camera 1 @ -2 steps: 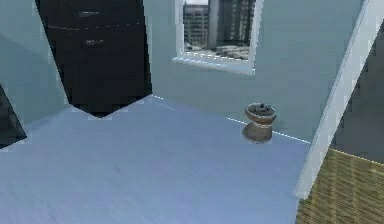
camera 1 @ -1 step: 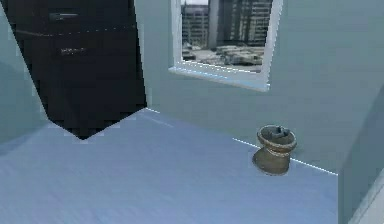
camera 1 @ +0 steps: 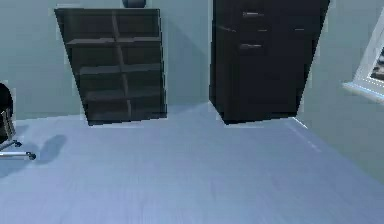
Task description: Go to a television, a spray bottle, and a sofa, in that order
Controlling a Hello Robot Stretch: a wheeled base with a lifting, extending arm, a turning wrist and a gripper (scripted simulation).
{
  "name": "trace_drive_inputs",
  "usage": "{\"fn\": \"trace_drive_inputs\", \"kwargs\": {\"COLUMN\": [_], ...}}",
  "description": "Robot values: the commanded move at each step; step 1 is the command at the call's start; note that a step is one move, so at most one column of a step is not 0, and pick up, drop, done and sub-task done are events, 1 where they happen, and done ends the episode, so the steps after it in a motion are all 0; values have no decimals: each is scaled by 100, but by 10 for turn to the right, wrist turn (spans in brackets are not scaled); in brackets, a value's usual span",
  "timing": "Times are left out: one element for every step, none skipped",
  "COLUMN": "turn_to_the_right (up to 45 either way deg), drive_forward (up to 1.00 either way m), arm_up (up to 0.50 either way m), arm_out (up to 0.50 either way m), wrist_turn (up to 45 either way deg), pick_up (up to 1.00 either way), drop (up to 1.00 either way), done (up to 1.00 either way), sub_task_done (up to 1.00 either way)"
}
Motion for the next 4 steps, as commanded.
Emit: {"fn": "trace_drive_inputs", "kwargs": {"turn_to_the_right": [-450, -240, 0, -300], "drive_forward": [0, 0, 55, 0], "arm_up": [0, 0, 0, 0], "arm_out": [0, 0, 0, 0], "wrist_turn": [0, 0, 0, 0], "pick_up": [0, 0, 0, 0], "drop": [0, 0, 0, 0], "done": [0, 0, 0, 0], "sub_task_done": [0, 0, 0, 0]}}
